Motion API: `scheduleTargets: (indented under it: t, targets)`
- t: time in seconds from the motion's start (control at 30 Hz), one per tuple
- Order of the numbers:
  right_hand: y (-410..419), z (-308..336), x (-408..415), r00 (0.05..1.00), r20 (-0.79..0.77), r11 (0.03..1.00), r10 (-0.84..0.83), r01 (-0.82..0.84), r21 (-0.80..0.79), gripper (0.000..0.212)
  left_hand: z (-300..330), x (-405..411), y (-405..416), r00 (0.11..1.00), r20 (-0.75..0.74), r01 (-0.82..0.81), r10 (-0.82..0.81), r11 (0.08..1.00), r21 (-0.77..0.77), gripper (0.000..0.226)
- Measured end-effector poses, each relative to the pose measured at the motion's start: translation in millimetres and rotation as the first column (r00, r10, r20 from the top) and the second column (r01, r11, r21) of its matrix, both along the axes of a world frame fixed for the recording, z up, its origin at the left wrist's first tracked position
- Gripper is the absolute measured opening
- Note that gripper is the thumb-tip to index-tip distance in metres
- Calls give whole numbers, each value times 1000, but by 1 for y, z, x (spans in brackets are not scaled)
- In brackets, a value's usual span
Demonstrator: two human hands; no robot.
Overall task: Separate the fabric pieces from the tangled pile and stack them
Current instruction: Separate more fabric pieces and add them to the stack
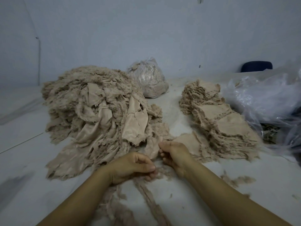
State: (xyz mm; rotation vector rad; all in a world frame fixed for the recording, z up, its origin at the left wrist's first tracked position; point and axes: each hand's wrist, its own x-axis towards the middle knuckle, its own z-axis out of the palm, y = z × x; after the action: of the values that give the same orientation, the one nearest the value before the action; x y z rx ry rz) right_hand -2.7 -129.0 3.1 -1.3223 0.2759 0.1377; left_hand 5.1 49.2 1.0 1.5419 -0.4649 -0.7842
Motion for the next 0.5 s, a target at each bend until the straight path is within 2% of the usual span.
scheduleTargets:
  t: [0.07,0.13,0.2,0.27,0.3,0.37,0.5]
  targets:
    - [-1,0,-4,995,96,999,18,-15,-42,27,1,6,-1,973,-154,-182,172,982,-55,29]
    - [0,3,-9,984,172,996,54,-40,-86,27,4,14,-8,908,-280,-343,312,937,-68,46]
    - [3,6,-15,968,213,973,131,-85,-213,26,10,20,-20,890,-301,-385,342,918,-97,52]
    - [7,5,-21,953,225,935,205,-122,-334,25,14,27,-33,856,-237,-490,459,867,-92,48]
    - [8,3,-25,952,218,931,217,-134,-340,24,14,32,-38,808,-199,-577,554,813,-76,42]
    - [9,0,-30,961,194,957,196,-144,-253,23,15,40,-42,709,-195,-700,678,710,-76,28]
    - [3,-5,-32,979,149,984,141,-122,-127,23,15,44,-46,628,-313,-773,713,618,-144,16]
